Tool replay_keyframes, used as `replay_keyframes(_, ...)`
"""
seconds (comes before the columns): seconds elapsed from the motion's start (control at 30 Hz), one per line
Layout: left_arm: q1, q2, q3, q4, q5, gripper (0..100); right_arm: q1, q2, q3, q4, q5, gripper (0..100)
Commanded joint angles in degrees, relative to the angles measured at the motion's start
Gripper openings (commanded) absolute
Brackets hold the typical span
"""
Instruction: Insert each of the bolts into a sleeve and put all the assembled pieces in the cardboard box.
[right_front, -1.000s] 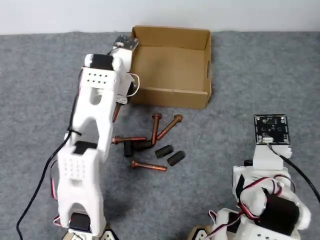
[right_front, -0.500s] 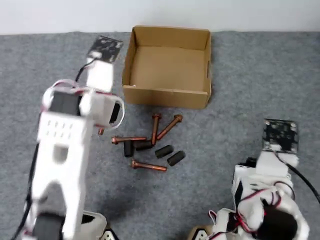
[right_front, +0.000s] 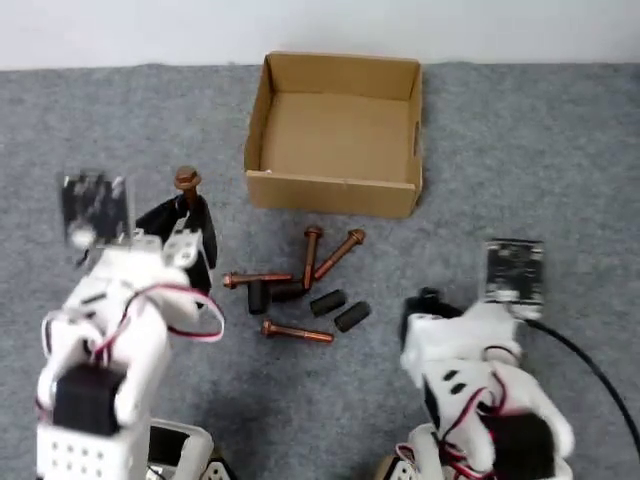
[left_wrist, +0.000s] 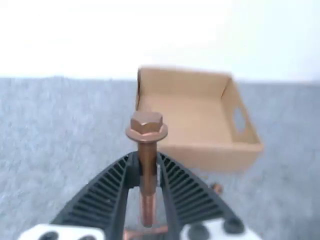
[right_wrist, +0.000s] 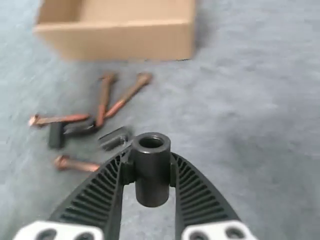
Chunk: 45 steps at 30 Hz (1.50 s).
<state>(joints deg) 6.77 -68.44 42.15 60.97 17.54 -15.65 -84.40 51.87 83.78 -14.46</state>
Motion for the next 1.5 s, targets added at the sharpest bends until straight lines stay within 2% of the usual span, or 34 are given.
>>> replay_keyframes(0.0, 0.53, -9.67, 4.97, -4.4, 0.97, 0, -10.68, -1.8, 2.2, -4.18, -0.7, 0.9)
replay_keyframes(0.1, 2.46, -16.88, 9.1, -4.04, 1.05, 1, -19.56, -2.33, 3.96, -7.69, -0.7, 0.9)
replay_keyframes(0.23, 9.76, -27.16, 13.49, -4.22, 2.55, 1, -27.47, -2.07, 4.84, -12.79, -0.44, 0.9)
replay_keyframes(0.33, 15.74, -33.23, 15.25, -4.31, 6.42, 1, -32.84, -2.15, 4.75, -13.76, 3.25, 0.9)
replay_keyframes(0.43, 17.32, -35.6, 15.6, -3.34, 8.35, 1, -36.53, -2.15, 4.48, -14.64, 7.47, 0.9)
replay_keyframes(0.57, 18.55, -35.52, 12.7, -3.08, 11.16, 1, -37.76, -2.07, 4.75, -19.12, 12.04, 0.9)
replay_keyframes(0.83, 21.63, -35.52, 11.47, -2.81, 11.34, 1, -37.76, -1.98, 4.92, -26.07, 17.93, 0.9)
replay_keyframes(1.0, 24.62, -35.52, 11.3, -2.81, 13.36, 1, -37.76, -1.98, 4.92, -25.98, 18.55, 0.9)
replay_keyframes(1.47, 24.97, -35.43, 16.04, 1.93, 13.45, 1, -37.58, -2.15, 4.66, -27.56, 18.64, 0.9)
